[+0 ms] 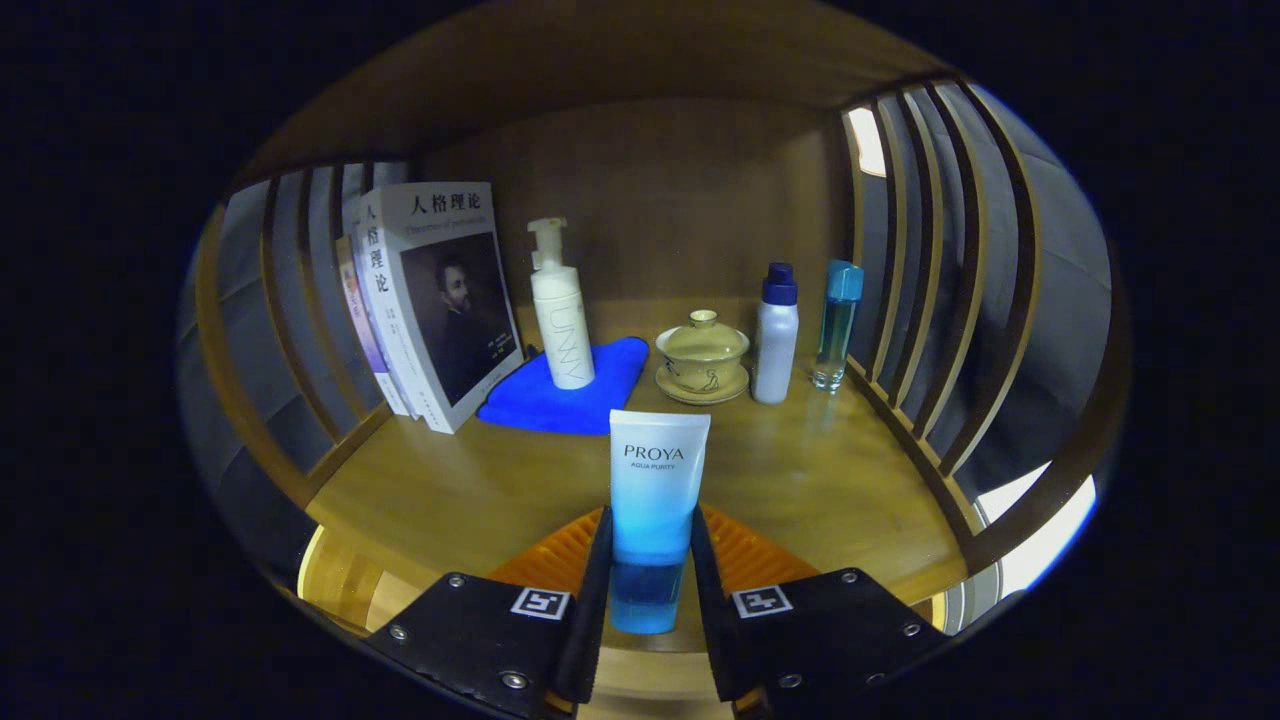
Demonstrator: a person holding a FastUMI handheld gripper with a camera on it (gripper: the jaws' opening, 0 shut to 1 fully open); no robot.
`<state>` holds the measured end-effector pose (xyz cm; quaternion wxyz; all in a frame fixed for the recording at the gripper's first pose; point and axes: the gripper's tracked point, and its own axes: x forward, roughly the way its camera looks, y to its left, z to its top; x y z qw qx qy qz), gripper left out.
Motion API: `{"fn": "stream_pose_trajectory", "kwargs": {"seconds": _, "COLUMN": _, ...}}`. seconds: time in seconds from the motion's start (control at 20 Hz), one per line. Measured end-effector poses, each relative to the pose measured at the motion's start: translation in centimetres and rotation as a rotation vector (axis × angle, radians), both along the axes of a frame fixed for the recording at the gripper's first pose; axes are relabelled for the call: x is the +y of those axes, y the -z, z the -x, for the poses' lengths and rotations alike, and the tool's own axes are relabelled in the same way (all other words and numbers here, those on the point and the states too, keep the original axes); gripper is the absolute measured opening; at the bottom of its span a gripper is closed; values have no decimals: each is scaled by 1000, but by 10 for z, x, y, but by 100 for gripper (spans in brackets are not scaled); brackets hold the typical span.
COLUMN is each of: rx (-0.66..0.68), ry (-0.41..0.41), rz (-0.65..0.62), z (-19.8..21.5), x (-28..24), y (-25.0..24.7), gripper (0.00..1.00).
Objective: Pull open the drawer, take out the items inside it, and place them on the countertop above the cabinet.
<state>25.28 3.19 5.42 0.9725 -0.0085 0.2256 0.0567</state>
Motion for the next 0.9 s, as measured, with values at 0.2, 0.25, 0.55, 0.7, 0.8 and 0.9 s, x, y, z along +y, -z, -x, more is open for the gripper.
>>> {"fn": "stream_pose_trajectory", "kwargs": {"seconds": 0.2, "rx": 18, "ry": 59, "rz": -13, "z": -10, "x": -6, "y": 12, "gripper": 46}}
{"fn": "stream_pose_trajectory", "kwargs": {"seconds": 0.25, "rx": 28, "ry": 76, "rz": -18, "z": -11, "x": -7, "y": 17, "gripper": 49}}
{"fn": "stream_pose_trajectory", "kwargs": {"seconds": 0.55, "rx": -39, "ry": 104, "rz": -14, "z": -6, "x": -11, "y": 7, "gripper": 78}}
{"fn": "stream_pose_trajectory", "kwargs": {"seconds": 0.7, "rx": -121, "ry": 83, "rz": 41, "z": 7, "x": -10, "y": -14, "gripper": 93}}
{"fn": "stream_pose_trajectory", "kwargs": {"seconds": 0.8, "rx": -176, "ry": 56, "rz": 67, "z": 22, "x": -5, "y": -28, "gripper": 94}}
{"fn": "stream_pose_trajectory", "kwargs": {"seconds": 0.9, "rx": -233, "ry": 35, "rz": 74, "z": 42, "x": -1, "y": -41, "gripper": 94}}
